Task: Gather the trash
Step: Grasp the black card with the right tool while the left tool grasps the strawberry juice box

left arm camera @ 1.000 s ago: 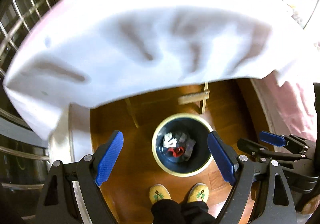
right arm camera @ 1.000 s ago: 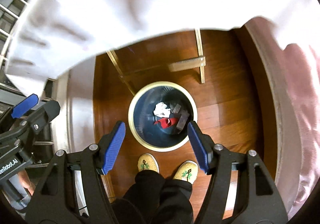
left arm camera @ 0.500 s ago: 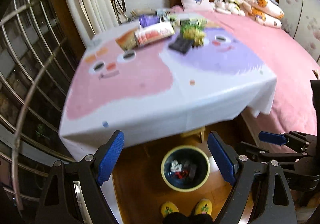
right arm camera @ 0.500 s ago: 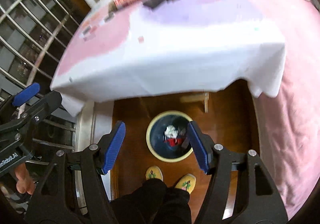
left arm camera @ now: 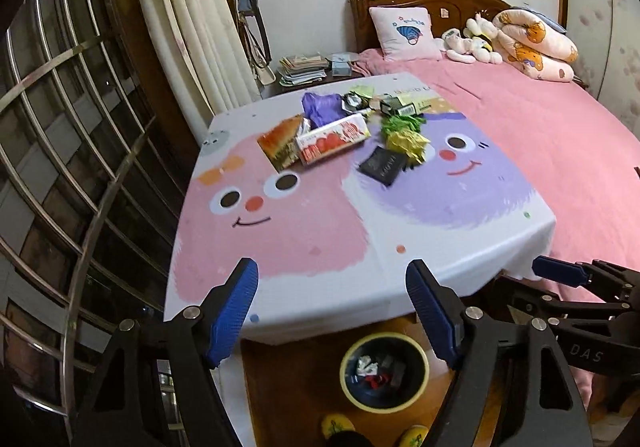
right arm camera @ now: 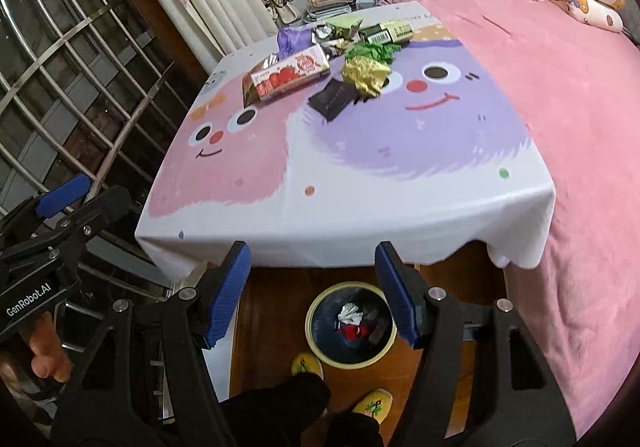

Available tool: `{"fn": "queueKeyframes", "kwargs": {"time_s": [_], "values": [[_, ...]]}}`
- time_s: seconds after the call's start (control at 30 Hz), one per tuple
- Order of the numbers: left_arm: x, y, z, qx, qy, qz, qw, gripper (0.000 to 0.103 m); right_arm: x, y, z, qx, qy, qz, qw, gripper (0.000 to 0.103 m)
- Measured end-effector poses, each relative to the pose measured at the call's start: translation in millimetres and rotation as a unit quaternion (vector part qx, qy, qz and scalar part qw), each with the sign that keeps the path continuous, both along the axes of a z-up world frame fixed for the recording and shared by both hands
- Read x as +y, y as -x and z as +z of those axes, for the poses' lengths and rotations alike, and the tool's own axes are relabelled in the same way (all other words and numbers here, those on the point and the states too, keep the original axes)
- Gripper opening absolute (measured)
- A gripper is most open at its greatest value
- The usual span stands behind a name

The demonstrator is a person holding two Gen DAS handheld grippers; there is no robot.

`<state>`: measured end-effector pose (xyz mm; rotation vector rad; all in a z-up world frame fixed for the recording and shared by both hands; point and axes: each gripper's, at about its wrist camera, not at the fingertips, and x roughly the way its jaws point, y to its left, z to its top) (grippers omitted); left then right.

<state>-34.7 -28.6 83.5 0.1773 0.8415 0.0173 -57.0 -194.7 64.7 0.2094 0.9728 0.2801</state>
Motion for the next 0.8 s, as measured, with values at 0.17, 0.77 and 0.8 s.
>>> {"fn": "queueKeyframes", "kwargs": {"time_s": [0.17,0.77,0.8], "values": [[10.3,-34.0,-3.7,0.008,-0.004,-0.010,0.9999,0.078,10.2,-34.2,-5.7,0.004,-0.004,-0.006,1.000,0.061],[49.0,-281.9,-59.5,0.057,-0.050,-0.130,0.9887,0.078,39.9,-216.8,-70.6,0.075,-0.029,-0.142,0.987,0.061],[48.0,-298.2,-67.1,0.060,-0.058,-0.140,0.9867,0.078,40.0,-225.6,-75.3,0.076,-0.030,-0.151,0.985,0.059]]}}
